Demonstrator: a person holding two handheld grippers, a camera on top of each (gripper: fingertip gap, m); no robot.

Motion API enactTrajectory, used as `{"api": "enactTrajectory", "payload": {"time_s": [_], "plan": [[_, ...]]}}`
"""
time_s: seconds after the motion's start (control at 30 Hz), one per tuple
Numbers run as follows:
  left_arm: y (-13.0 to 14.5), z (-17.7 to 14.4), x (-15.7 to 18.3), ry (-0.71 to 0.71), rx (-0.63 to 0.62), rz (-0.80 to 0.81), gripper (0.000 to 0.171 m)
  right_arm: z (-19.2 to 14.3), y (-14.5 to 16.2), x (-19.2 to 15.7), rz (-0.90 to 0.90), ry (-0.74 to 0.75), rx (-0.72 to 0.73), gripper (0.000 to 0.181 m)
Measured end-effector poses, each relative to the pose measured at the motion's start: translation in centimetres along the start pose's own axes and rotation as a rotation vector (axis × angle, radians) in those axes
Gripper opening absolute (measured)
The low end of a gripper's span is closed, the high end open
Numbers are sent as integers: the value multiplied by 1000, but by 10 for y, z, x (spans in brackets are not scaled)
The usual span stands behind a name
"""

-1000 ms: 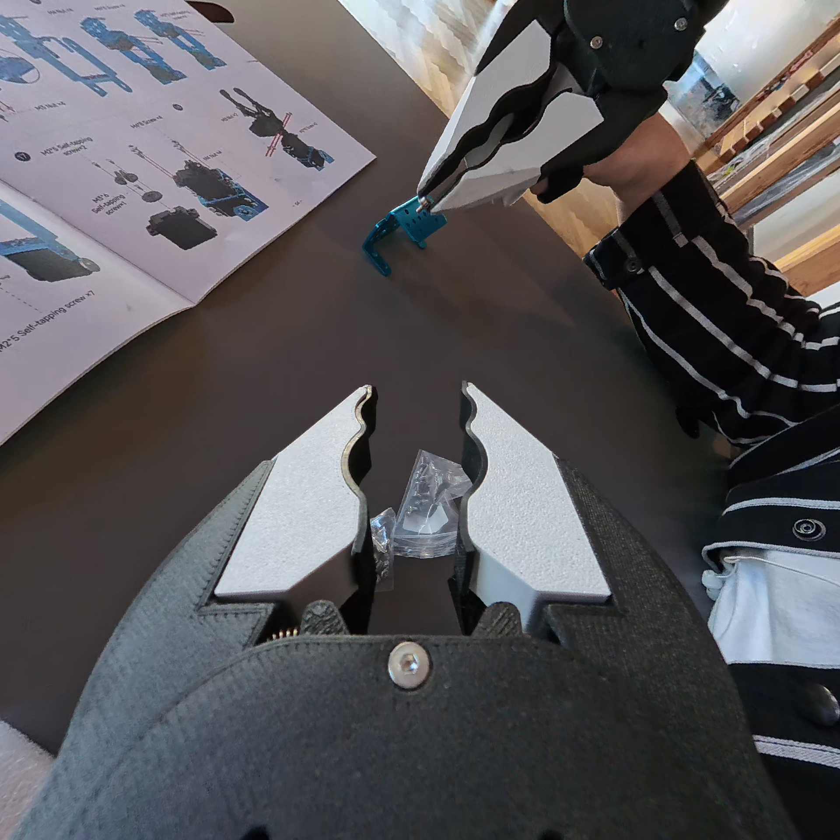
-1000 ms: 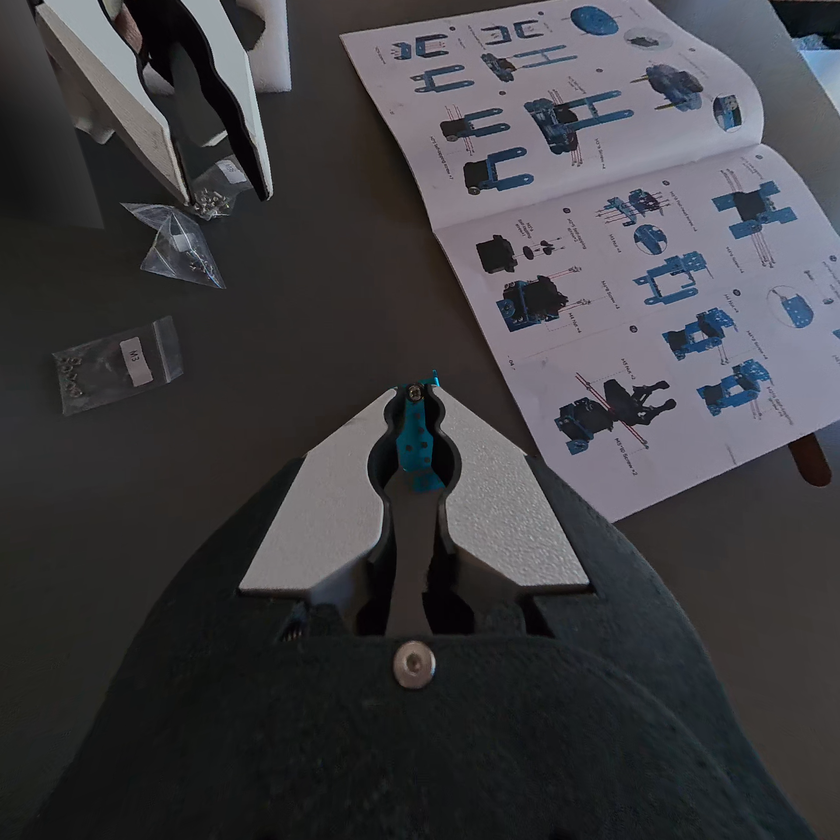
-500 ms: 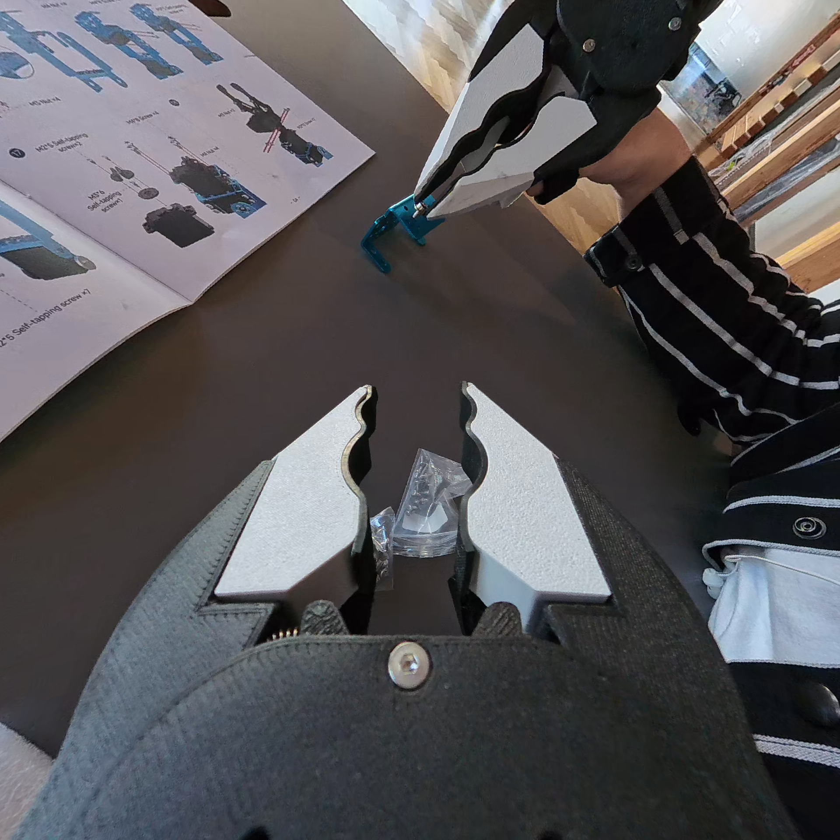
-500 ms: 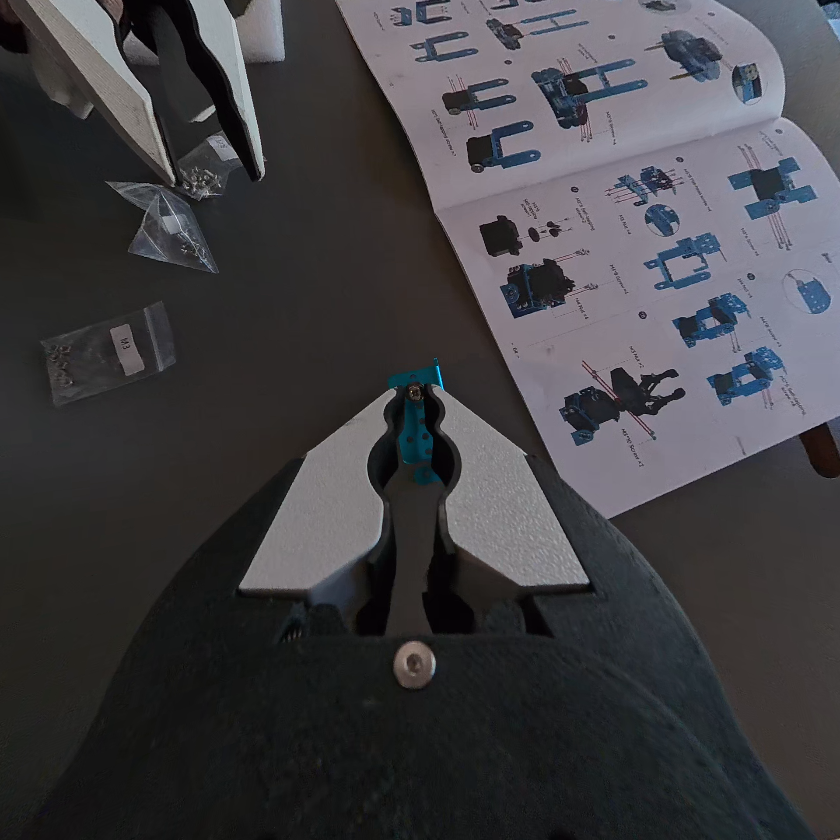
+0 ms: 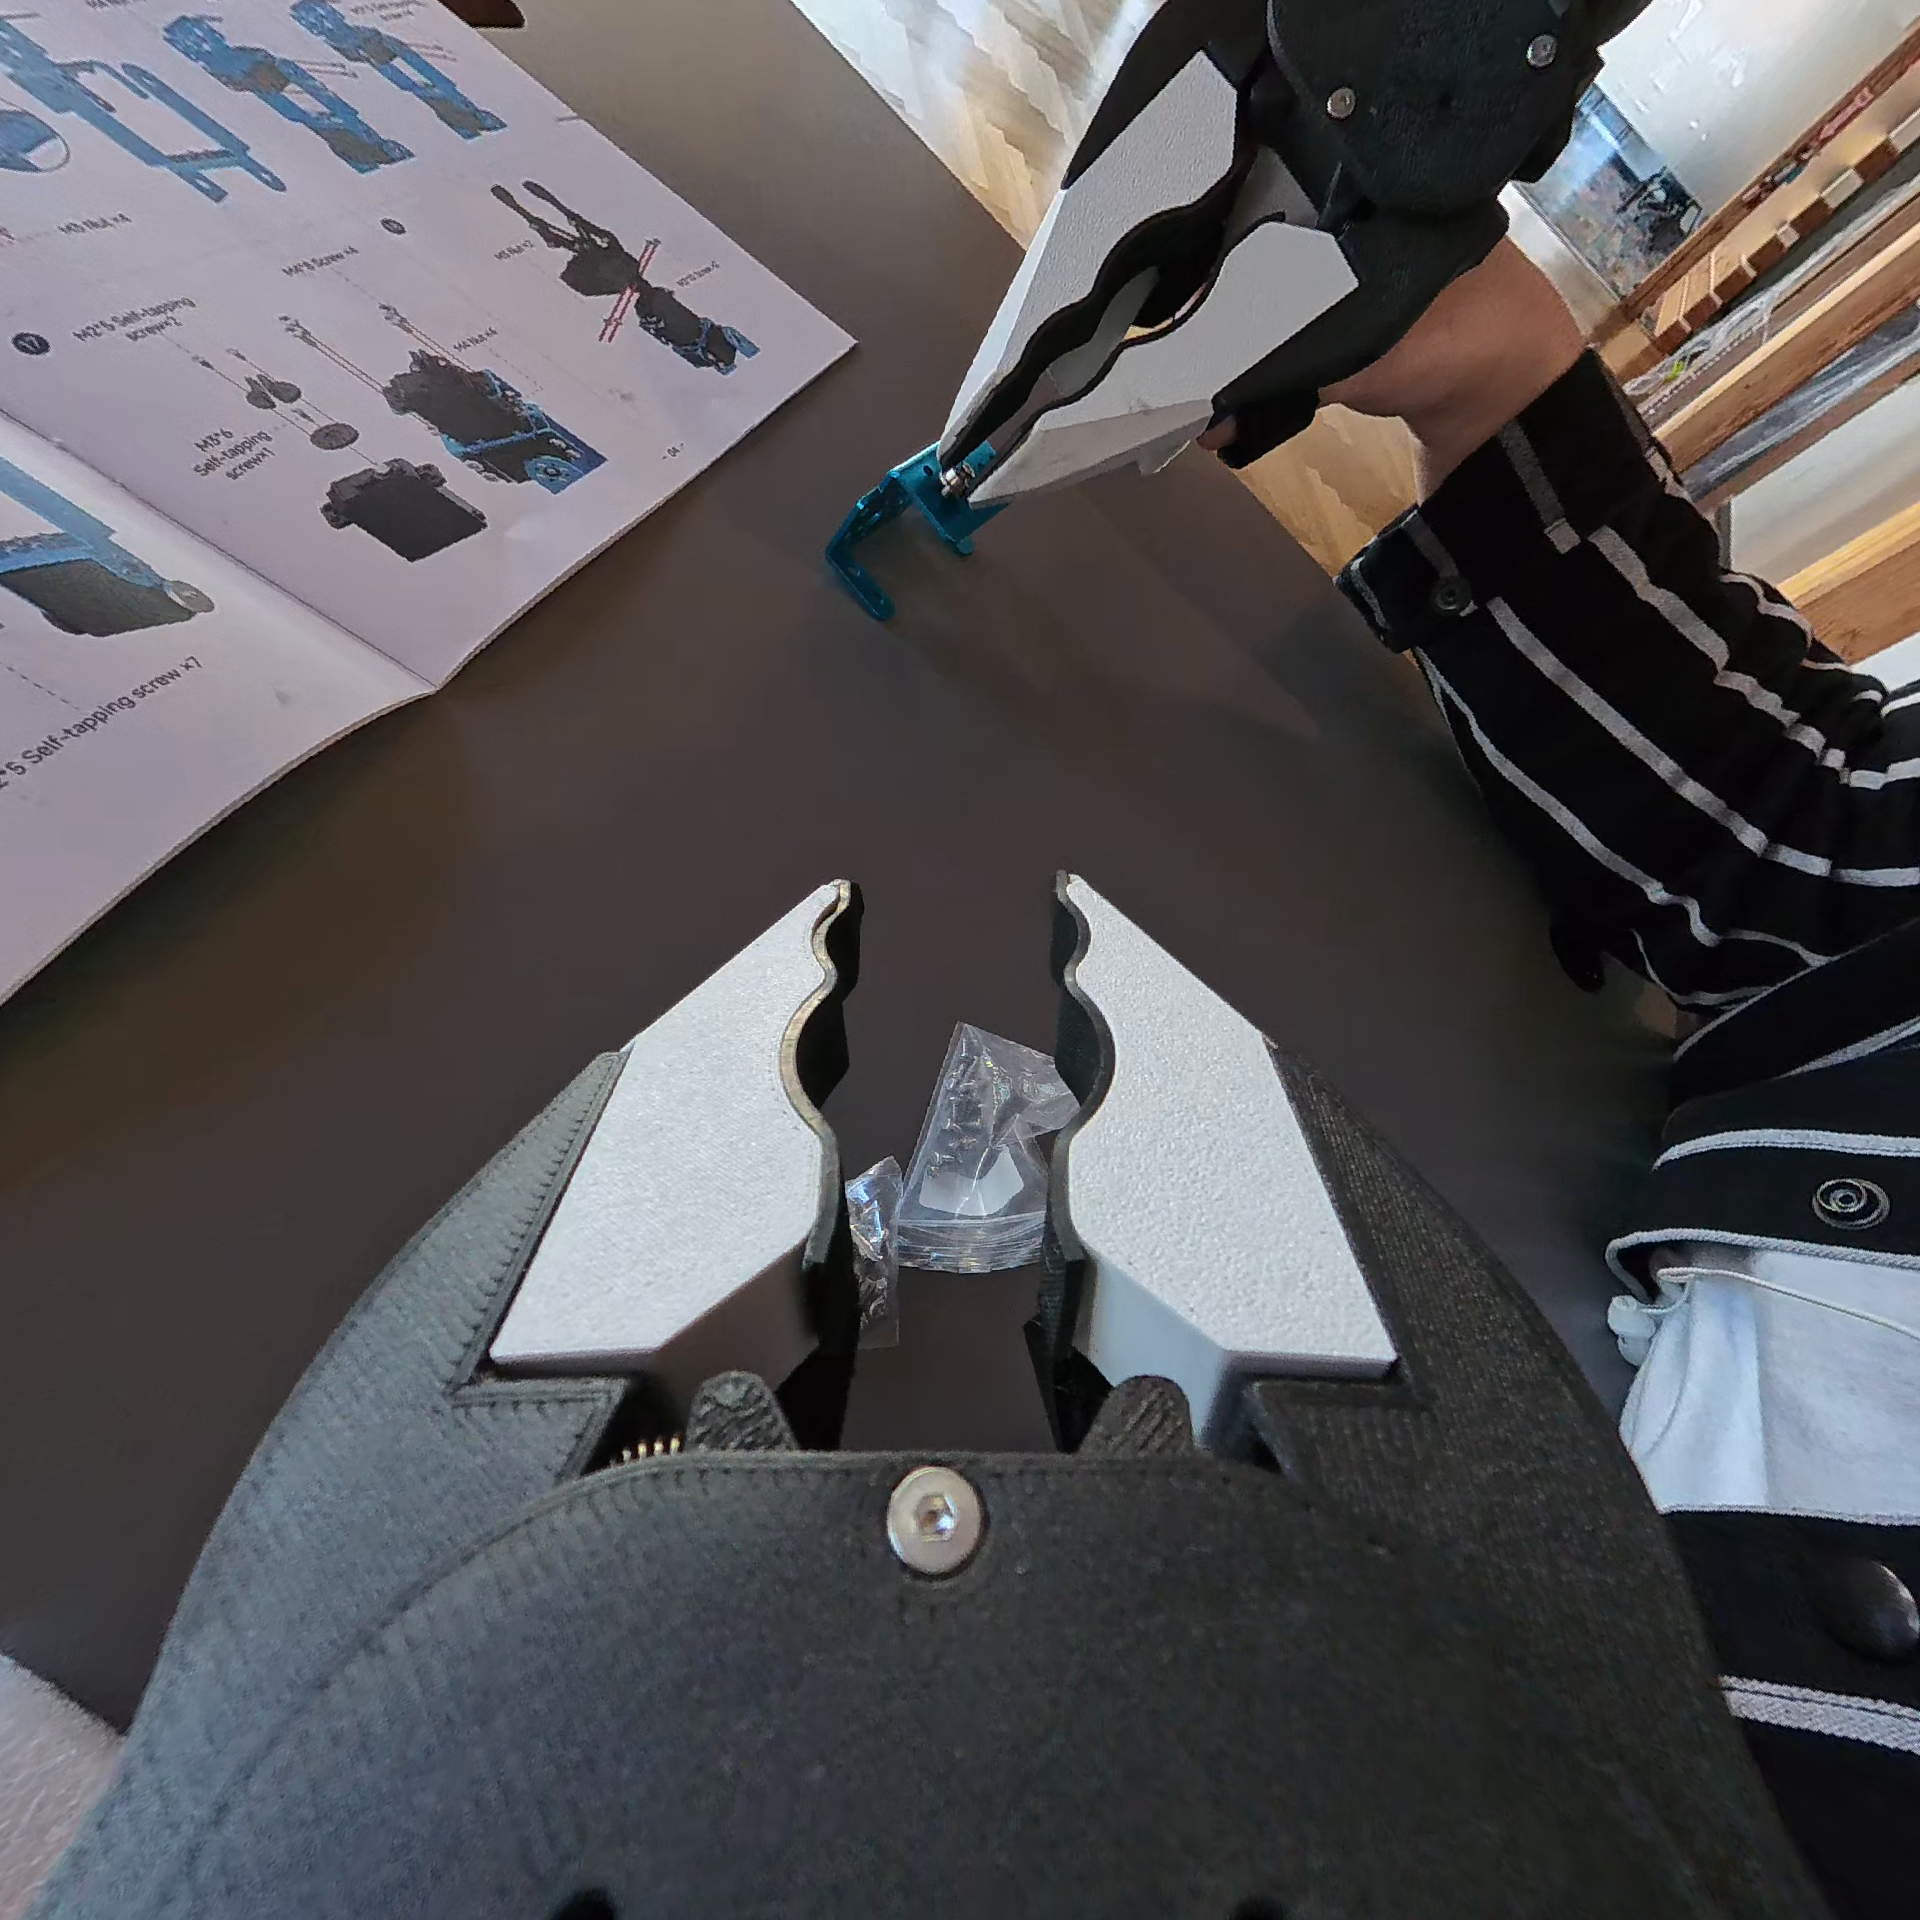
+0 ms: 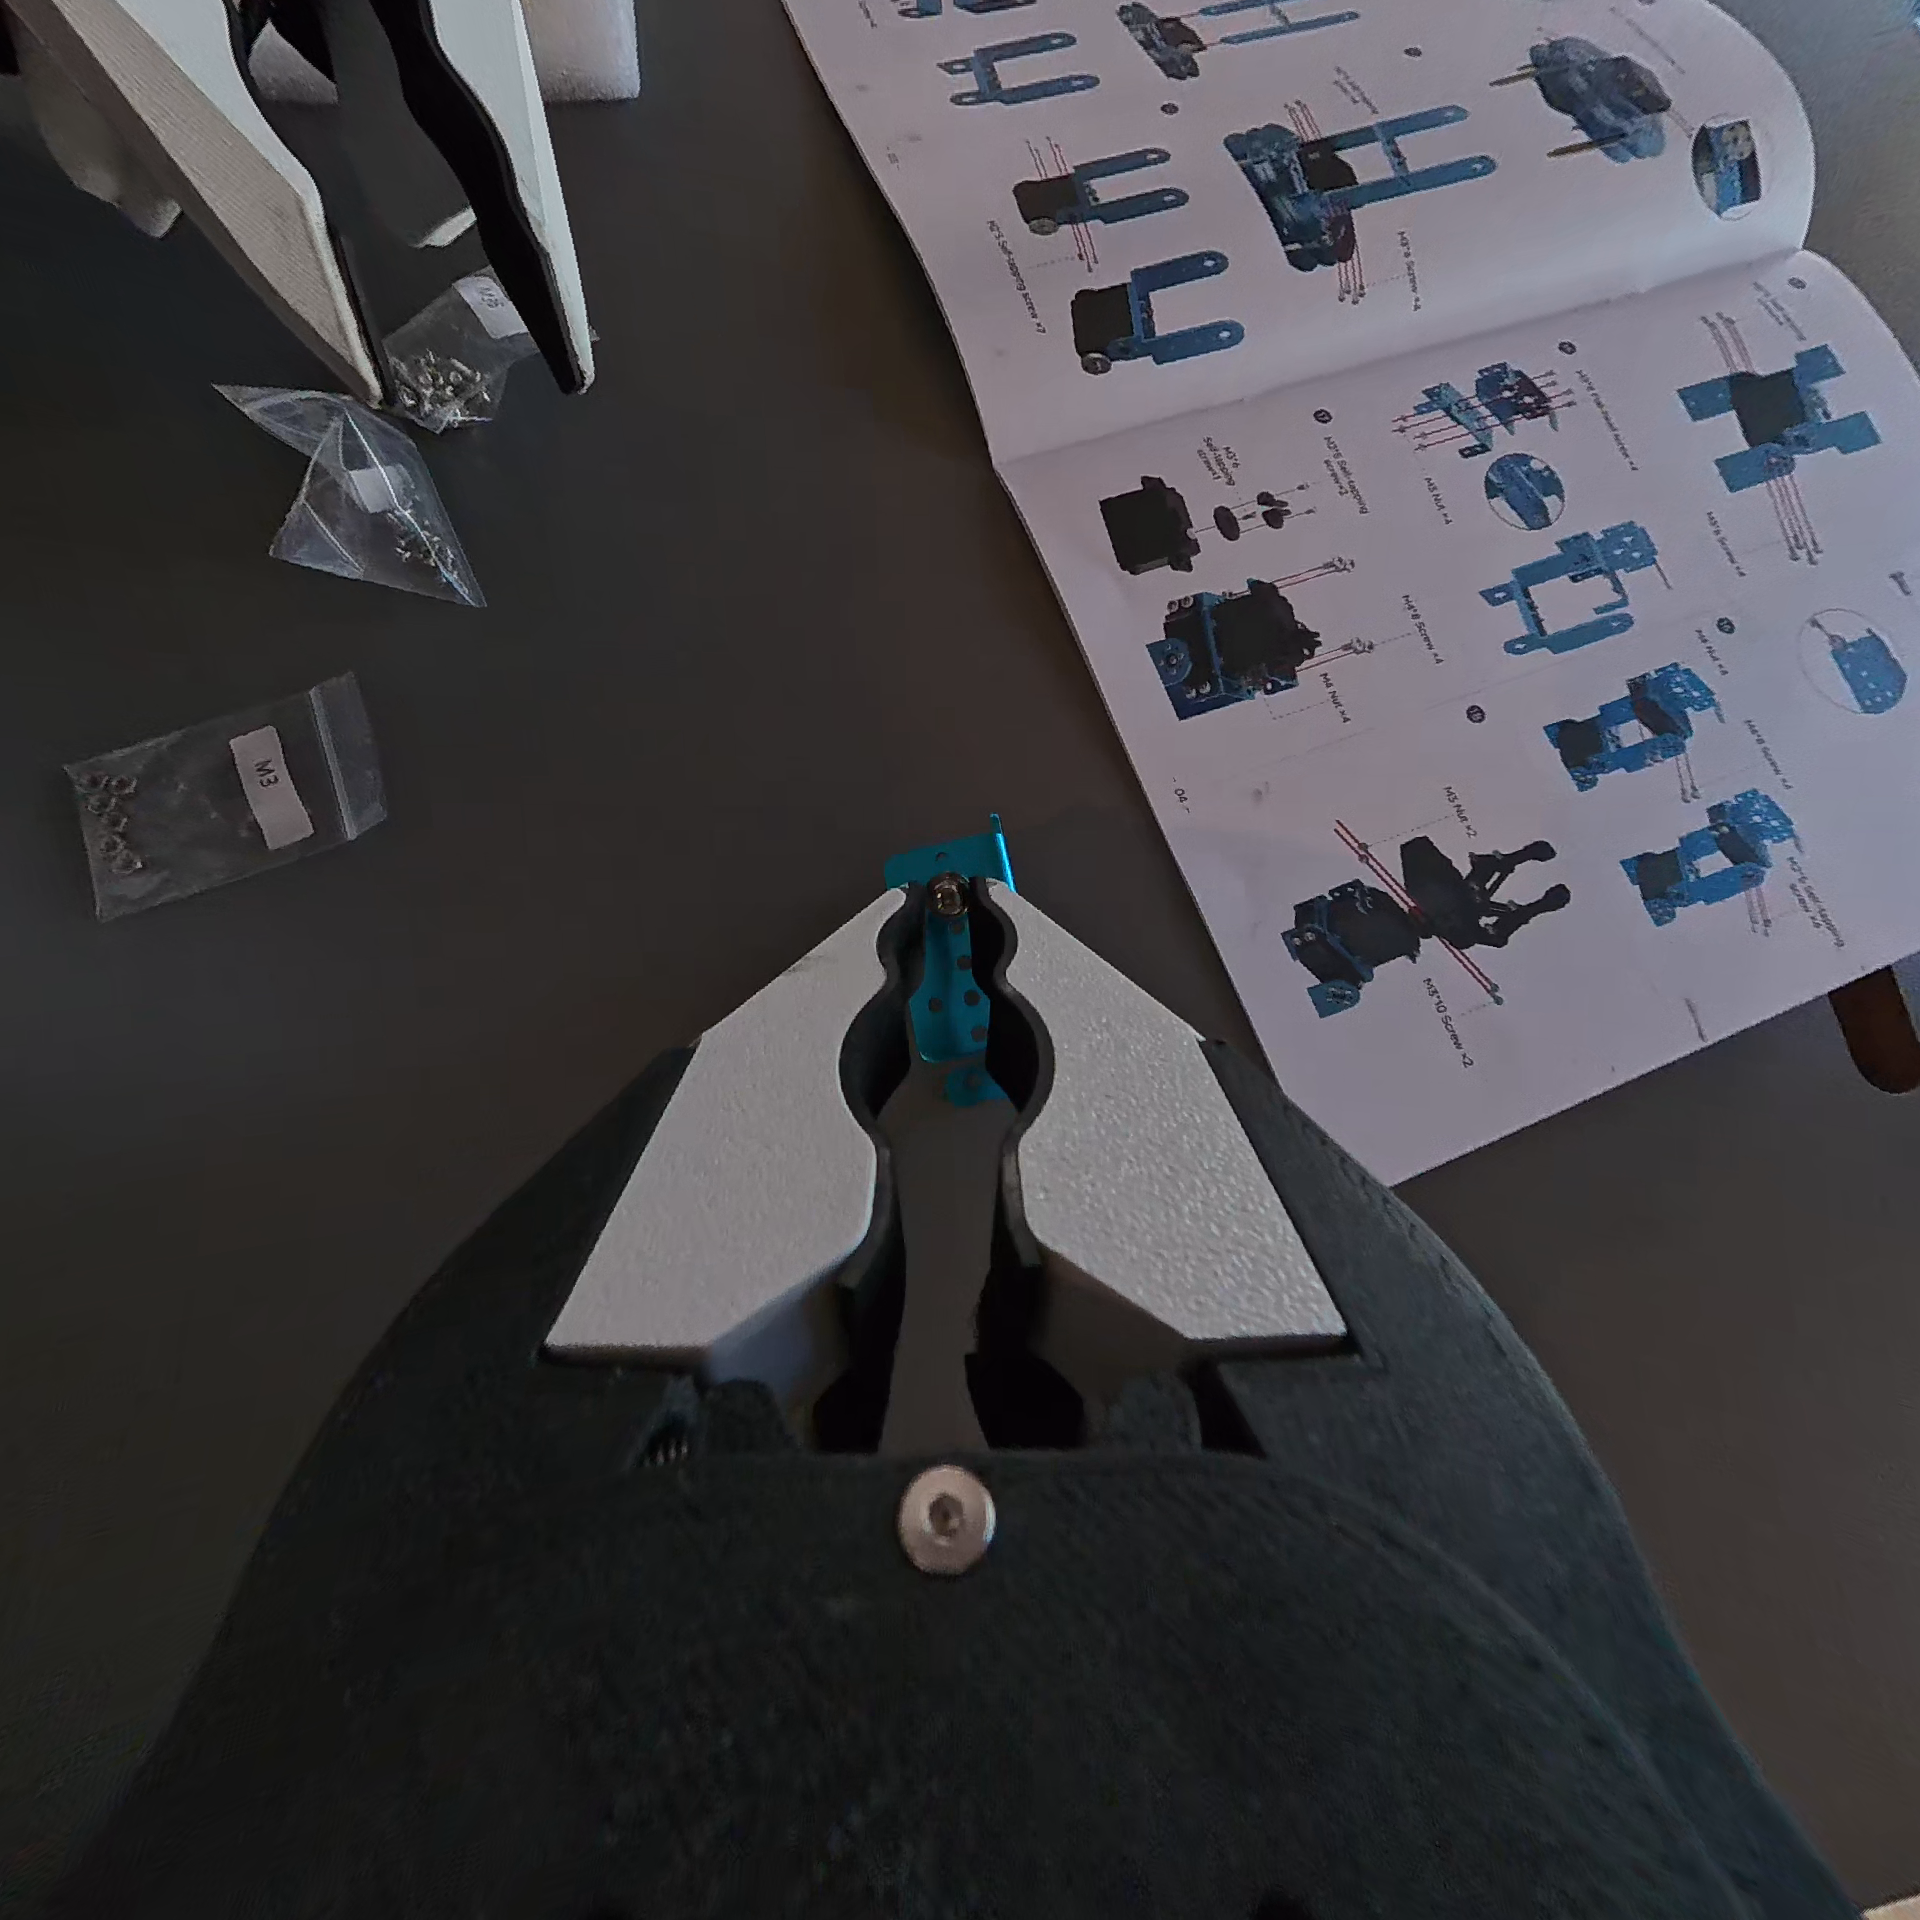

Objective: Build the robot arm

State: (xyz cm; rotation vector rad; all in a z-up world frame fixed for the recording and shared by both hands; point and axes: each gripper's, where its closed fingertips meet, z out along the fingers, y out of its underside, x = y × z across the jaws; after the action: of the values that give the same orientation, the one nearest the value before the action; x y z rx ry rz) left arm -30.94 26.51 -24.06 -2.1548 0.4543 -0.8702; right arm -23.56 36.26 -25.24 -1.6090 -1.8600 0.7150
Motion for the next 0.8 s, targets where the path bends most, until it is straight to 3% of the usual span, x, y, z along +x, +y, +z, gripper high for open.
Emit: {"api": "enactTrajectory", "payload": {"time_s": [0.8], "plan": [[0, 0, 2, 5, -4, 4, 36, 3, 1, 2, -107, 68, -230, 8]]}}
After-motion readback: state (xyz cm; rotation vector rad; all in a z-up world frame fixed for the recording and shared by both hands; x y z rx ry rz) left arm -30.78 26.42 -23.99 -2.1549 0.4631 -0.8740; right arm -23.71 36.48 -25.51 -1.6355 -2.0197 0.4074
